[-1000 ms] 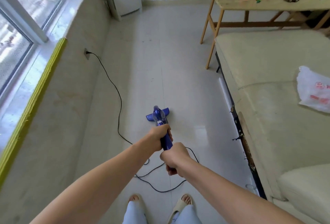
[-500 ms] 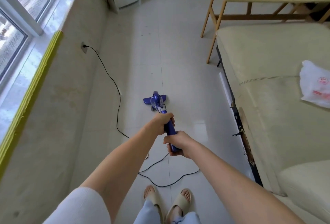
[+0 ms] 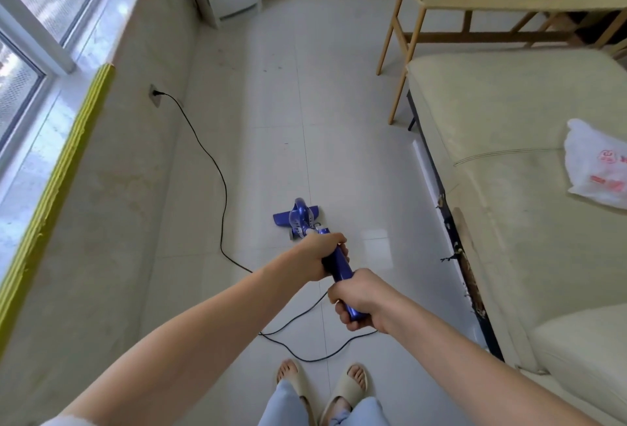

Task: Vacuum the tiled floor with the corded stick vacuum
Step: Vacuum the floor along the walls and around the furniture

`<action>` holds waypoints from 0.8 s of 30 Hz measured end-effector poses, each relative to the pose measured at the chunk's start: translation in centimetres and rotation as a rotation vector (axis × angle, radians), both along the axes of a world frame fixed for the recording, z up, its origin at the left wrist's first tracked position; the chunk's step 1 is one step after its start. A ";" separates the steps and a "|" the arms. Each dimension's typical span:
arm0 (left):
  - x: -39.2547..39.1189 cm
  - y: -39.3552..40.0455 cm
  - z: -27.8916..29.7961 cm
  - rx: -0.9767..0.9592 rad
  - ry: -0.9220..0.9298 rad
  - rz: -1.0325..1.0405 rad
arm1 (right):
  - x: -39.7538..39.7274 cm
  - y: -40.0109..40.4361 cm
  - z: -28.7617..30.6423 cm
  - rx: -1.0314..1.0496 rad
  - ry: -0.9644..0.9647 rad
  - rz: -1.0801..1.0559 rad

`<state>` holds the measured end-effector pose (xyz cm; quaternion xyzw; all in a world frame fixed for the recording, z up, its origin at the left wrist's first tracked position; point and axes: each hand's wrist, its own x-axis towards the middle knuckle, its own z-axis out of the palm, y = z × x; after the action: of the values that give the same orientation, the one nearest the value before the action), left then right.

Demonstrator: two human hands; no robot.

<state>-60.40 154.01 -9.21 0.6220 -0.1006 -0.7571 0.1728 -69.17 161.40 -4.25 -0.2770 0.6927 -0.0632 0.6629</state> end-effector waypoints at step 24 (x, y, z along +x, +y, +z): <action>2.6 -6.2 -3.9 -0.173 -0.134 -0.004 | 3.2 -6.9 -6.9 -0.031 0.018 -0.011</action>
<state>-57.85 147.85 -13.14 0.6539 -0.1780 -0.7026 0.2173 -65.97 154.55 -11.11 -0.2837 0.6991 -0.0750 0.6520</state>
